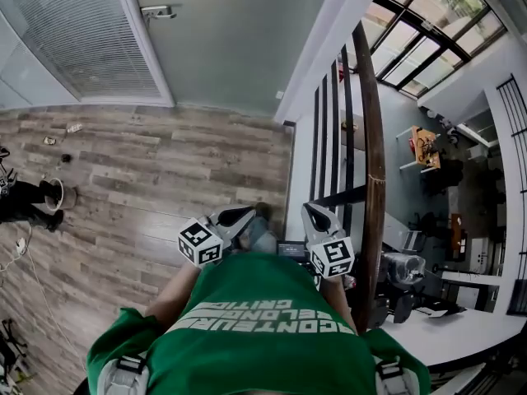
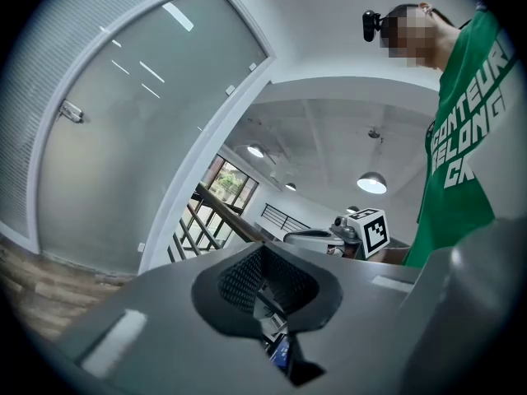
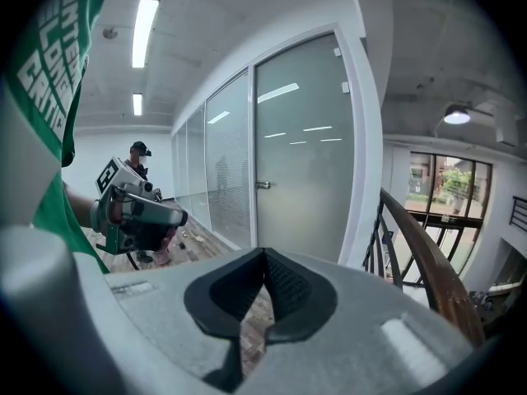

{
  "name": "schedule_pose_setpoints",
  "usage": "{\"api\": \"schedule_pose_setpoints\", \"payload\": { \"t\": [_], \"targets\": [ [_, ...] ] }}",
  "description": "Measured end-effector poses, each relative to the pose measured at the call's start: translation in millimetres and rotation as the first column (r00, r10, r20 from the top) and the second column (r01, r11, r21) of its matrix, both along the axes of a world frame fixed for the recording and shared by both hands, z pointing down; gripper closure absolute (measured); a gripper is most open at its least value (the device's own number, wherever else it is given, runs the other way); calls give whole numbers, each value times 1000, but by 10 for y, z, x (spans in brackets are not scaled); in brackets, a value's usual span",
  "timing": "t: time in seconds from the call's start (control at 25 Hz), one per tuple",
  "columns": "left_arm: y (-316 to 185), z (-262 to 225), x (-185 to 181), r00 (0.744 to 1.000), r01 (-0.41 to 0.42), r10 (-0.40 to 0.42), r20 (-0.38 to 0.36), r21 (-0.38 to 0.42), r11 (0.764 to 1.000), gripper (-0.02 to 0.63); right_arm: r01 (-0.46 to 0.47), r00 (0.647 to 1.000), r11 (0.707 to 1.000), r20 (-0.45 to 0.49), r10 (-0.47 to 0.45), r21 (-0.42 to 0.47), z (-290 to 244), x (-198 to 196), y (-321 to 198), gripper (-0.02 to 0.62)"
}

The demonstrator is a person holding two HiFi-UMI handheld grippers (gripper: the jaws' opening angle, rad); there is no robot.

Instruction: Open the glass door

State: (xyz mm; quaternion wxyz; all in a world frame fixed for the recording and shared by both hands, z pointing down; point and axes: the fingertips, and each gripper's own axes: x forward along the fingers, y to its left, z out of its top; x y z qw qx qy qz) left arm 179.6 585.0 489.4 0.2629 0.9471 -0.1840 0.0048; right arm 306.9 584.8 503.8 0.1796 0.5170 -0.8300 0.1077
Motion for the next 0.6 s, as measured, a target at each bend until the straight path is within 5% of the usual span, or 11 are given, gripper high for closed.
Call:
{"api": "schedule_pose_setpoints", "payload": {
  "t": [0.6],
  "targets": [
    [-668, -218, 869, 996, -83, 81, 32, 51, 995, 591, -141, 984, 989, 112, 136, 38, -53, 889, -775, 603]
  ]
}}
